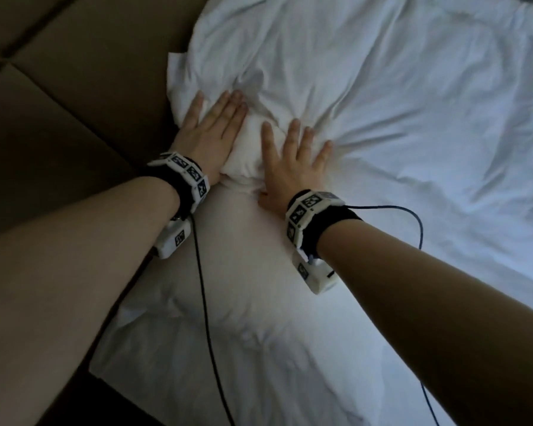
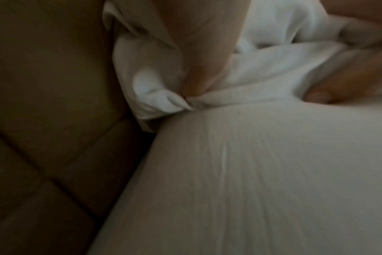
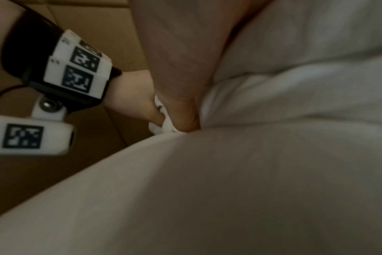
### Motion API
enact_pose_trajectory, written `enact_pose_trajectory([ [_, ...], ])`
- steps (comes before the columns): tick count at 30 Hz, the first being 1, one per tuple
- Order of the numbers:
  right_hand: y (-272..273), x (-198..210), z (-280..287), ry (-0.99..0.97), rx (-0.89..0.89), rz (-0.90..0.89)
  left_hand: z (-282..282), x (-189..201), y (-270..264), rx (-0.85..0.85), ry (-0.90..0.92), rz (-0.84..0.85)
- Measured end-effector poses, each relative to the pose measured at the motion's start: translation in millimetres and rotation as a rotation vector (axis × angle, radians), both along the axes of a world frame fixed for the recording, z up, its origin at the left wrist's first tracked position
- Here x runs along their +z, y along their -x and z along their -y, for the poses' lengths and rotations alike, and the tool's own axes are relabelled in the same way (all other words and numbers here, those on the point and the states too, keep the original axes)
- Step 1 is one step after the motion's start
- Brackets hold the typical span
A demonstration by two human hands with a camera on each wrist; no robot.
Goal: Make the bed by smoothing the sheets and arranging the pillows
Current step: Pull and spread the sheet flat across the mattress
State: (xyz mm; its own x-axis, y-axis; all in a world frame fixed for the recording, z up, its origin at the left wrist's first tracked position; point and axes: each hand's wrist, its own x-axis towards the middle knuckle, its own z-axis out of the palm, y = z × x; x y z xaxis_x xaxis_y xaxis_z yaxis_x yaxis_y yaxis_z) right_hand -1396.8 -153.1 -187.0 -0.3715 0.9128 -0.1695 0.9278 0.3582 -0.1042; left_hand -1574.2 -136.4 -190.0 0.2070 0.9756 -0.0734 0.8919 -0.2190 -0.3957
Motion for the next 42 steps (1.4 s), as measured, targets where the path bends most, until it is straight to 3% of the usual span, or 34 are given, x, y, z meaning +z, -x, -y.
enact_pose_trajectory([
  [3, 4, -9, 2, -0.039, 0.012, -0.055, 5, -15, -3, 0.037, 0.027, 0.014],
  [7, 5, -9, -3, 0.044, -0.021, -0.133, 5, -4, -4, 0.023, 0.082, -0.016],
  [12, -16, 21, -9, 0.065, 0.081, -0.115, 4, 36, -17, 0.029, 0.141, 0.024],
  [17, -69, 67, -7, 0.038, 0.05, -0.236, -2, 96, -68, 0.046, 0.082, 0.056],
  [20, -127, 89, -6, -0.004, -0.013, -0.326, -10, 133, -130, 0.023, -0.03, -0.03],
  [23, -205, 105, -4, -0.049, -0.086, -0.371, -15, 156, -216, -0.021, -0.12, -0.011],
  [28, -380, 114, 14, -0.088, -0.247, -0.314, -26, 157, -398, -0.219, -0.152, 0.087],
  [31, -479, 88, 47, -0.043, -0.444, -0.36, -21, 138, -518, -0.426, -0.16, 0.058],
  [36, -600, -1, 124, 0.017, -0.709, -0.587, 16, 75, -676, -0.895, -0.169, -0.045],
  [39, -650, -37, 169, 0.037, -0.637, -0.598, 39, 42, -721, -1.021, -0.063, -0.036],
  [42, -694, -43, 196, -0.065, -0.429, -0.486, 55, 34, -735, -0.971, 0.061, -0.067],
])
